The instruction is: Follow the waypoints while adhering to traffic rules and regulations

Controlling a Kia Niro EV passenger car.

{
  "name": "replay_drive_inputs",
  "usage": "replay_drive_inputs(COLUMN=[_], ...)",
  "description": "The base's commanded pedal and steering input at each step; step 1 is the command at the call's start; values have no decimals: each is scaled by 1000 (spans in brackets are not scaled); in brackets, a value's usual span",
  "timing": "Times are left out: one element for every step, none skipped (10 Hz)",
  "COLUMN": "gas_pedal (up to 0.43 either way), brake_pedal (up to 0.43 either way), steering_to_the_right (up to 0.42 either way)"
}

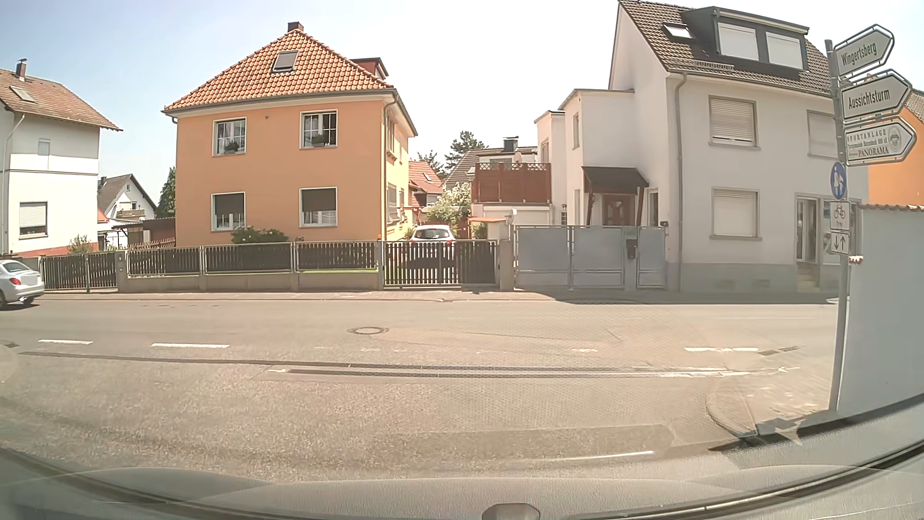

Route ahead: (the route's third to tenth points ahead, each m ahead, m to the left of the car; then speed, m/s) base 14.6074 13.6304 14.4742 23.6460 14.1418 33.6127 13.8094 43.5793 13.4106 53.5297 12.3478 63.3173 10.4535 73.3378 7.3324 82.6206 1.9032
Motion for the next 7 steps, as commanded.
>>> replay_drive_inputs(gas_pedal=[0, 0, 0, 0, 0, 0, 0], brake_pedal=[250, 250, 256, 256, 250, 250, 250], steering_to_the_right=[98, 87, 75, 69, 61, 54, 54])
